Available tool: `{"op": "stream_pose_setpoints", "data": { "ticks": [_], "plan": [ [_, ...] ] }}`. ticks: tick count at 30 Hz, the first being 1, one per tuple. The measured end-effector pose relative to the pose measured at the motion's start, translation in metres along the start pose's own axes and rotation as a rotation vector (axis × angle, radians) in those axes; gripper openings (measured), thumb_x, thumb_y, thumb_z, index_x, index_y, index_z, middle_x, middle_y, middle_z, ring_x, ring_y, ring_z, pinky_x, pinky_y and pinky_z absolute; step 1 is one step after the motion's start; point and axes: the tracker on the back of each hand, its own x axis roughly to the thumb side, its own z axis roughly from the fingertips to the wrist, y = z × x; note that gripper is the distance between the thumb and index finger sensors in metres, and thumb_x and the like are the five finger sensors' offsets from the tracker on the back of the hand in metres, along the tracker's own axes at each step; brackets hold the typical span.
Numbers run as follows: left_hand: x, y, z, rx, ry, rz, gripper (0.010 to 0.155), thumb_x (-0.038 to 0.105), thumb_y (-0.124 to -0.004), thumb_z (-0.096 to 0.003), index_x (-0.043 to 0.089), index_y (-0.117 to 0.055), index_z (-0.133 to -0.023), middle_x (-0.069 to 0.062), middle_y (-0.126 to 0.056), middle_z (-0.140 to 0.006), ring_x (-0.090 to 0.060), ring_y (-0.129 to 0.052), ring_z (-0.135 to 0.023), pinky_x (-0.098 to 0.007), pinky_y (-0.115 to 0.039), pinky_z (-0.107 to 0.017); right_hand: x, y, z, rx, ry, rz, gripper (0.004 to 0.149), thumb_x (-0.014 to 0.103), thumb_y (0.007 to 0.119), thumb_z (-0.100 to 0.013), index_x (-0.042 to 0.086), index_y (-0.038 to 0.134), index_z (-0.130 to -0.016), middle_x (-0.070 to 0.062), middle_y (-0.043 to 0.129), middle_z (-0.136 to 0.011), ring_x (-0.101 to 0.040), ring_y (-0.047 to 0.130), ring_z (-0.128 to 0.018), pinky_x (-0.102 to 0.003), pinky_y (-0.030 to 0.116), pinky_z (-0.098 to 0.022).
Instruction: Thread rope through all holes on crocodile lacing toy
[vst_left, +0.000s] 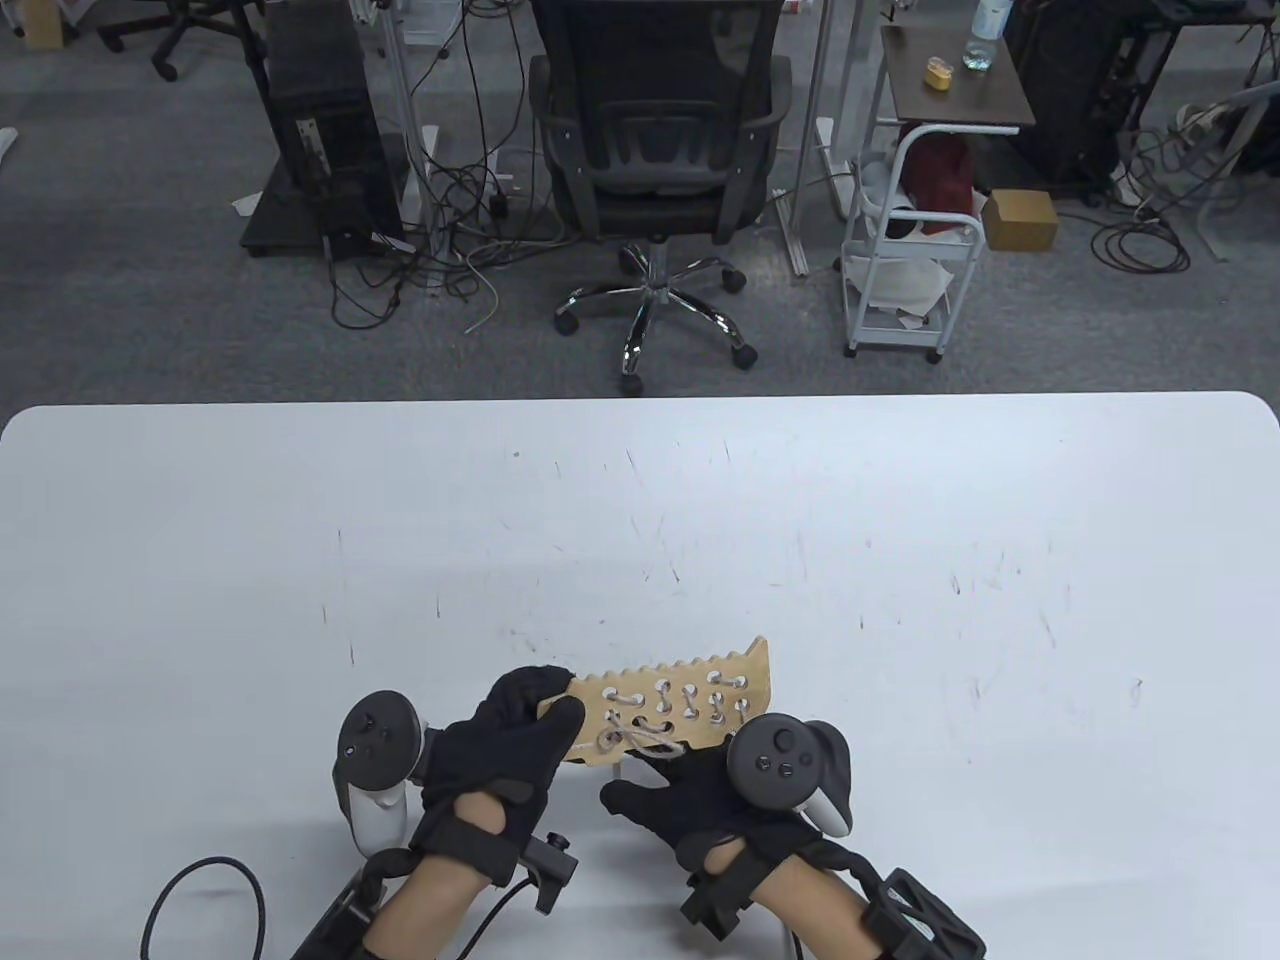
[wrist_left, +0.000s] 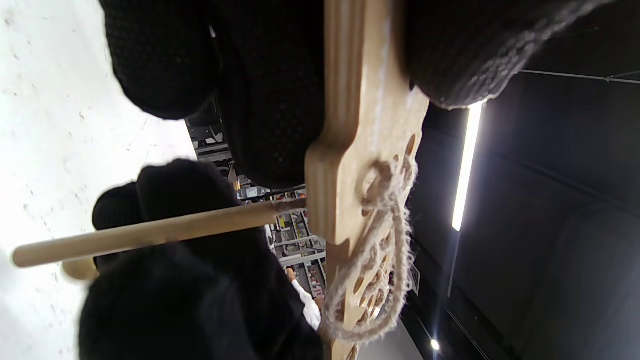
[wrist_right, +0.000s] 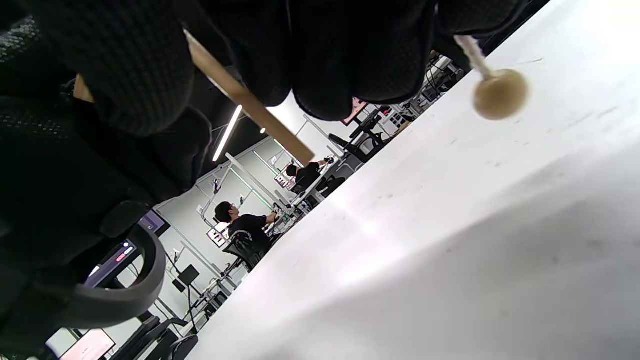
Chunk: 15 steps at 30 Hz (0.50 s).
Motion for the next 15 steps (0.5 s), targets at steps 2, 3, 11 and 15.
{"op": "stream_pose_setpoints", "data": {
  "ticks": [2,3,11,15],
  "plan": [
    [0.0002,-0.0038,0.0012,-0.018,0.002,0.01,0.053,0.052,-0.086,-0.0404,0.025,-0.074,-0.084,0.005,-0.097,-0.075,-0.015,-0.111,-0.049,-0.04,-0.088,-0.049,0.0013,0.0004,0.0003,-0.005,-0.005,-0.005,0.062,0.046,0.089,-0.042,0.015,0.076,-0.095,-0.015,0.082,-0.096,-0.044,0.076,-0.084,-0.065,0.053,-0.063],
    [0.0006,-0.005,0.0019,-0.02,0.0,0.015,0.053,0.052,-0.086,-0.0406,0.025,-0.074,-0.084,0.005,-0.097,-0.075,-0.015,-0.111,-0.049,-0.041,-0.088,-0.049,0.0017,0.0005,0.0006,-0.011,-0.007,-0.009,0.061,0.046,0.09,-0.042,0.016,0.077,-0.094,-0.015,0.083,-0.095,-0.043,0.077,-0.084,-0.065,0.054,-0.063],
    [0.0024,-0.0041,0.0023,-0.014,-0.01,0.014,0.053,0.052,-0.085,-0.0408,0.025,-0.074,-0.084,0.007,-0.097,-0.075,-0.015,-0.11,-0.049,-0.04,-0.088,-0.049,0.0016,0.0,0.0006,-0.044,-0.012,-0.039,0.041,0.037,0.089,-0.044,0.022,0.089,-0.082,-0.009,0.093,-0.083,-0.039,0.084,-0.077,-0.063,0.058,-0.062],
    [0.0019,0.0003,0.001,0.002,-0.007,0.017,0.052,0.052,-0.085,-0.041,0.025,-0.074,-0.085,0.007,-0.097,-0.075,-0.015,-0.11,-0.049,-0.04,-0.088,-0.049,0.0006,-0.0014,0.0008,-0.051,-0.01,-0.049,0.042,0.037,0.089,-0.043,0.021,0.09,-0.082,-0.009,0.096,-0.08,-0.039,0.087,-0.075,-0.063,0.059,-0.061]
  ]
}}
